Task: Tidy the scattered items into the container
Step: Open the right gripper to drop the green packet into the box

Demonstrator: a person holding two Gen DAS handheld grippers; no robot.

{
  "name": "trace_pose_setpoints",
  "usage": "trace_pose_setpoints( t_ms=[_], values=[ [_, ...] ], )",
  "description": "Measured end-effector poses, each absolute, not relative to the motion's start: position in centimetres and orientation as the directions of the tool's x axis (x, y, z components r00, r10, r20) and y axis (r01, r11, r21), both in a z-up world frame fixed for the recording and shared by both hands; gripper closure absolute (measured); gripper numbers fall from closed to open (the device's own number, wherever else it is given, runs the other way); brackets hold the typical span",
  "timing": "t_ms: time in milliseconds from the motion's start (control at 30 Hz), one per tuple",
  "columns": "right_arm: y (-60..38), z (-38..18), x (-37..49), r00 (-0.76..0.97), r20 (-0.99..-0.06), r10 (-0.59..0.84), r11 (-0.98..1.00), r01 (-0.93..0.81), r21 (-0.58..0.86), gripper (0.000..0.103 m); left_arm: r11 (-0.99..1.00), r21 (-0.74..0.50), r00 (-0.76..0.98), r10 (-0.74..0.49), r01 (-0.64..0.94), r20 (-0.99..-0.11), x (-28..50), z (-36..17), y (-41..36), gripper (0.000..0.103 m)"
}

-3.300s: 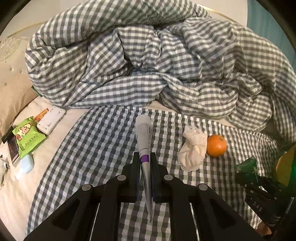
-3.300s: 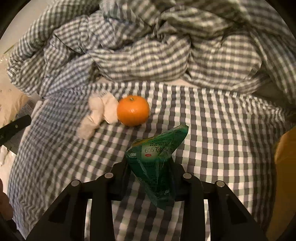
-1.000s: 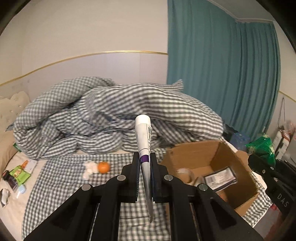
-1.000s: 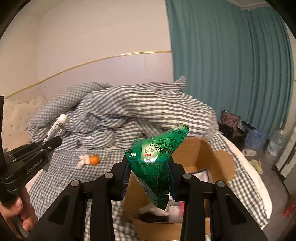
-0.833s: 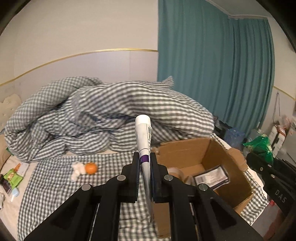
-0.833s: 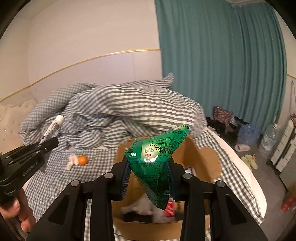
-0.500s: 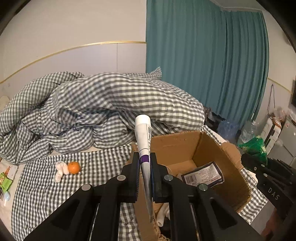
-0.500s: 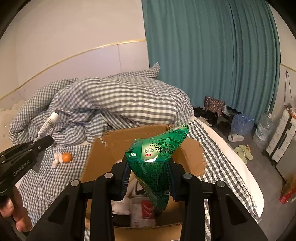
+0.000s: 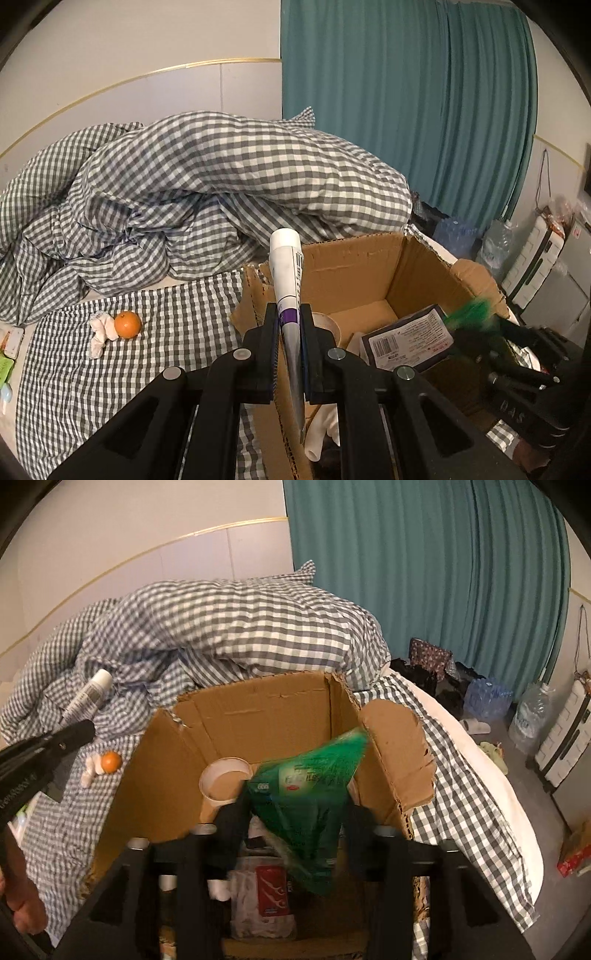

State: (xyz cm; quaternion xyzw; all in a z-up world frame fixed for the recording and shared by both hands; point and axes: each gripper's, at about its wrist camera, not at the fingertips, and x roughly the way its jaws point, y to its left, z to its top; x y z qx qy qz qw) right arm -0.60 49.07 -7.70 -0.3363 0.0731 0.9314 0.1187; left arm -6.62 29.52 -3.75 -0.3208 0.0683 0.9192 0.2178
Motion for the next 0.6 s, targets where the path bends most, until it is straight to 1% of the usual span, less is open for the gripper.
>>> trace_pose_setpoints(
  t_ms=[33, 67, 133, 400, 600],
  values=[
    [49.0, -7.5, -0.3, -0.755, -0.625, 0.199, -0.957, -0.287, 0.042, 0.018, -0.895, -0.015, -0.698, 0.357, -0.445, -0.621, -6.7, -3.9, 29.6, 0.094],
    [48.9, -7.3, -0.2, -0.762, -0.609, 0.219, -0.953, -0.300, 0.033, 0.015, -0.895, -0.015, -0.696, 0.358, -0.446, -0.623, -6.8, -4.0, 29.7, 0.094],
    [49.1, -6.8, 0.2, -0.775, -0.584, 0.240, -0.948, -0.316, 0.029, 0.015, -0.894, -0.015, -0.693, 0.358, -0.449, -0.626, -6.9, -4.2, 30.0, 0.094],
    [50.8, -5.9, 1.1, -0.791, -0.545, 0.278, -0.928, -0.368, 0.062, 0.013, -0.870, -0.014, -0.655, 0.382, -0.493, -0.652, -7.0, -5.3, 32.0, 0.094],
    [52.0, -5.6, 1.9, -0.795, -0.534, 0.288, -0.917, -0.389, 0.084, 0.012, -0.844, -0.037, -0.589, 0.404, -0.535, -0.700, -7.2, -6.8, 33.9, 0.094]
  ],
)
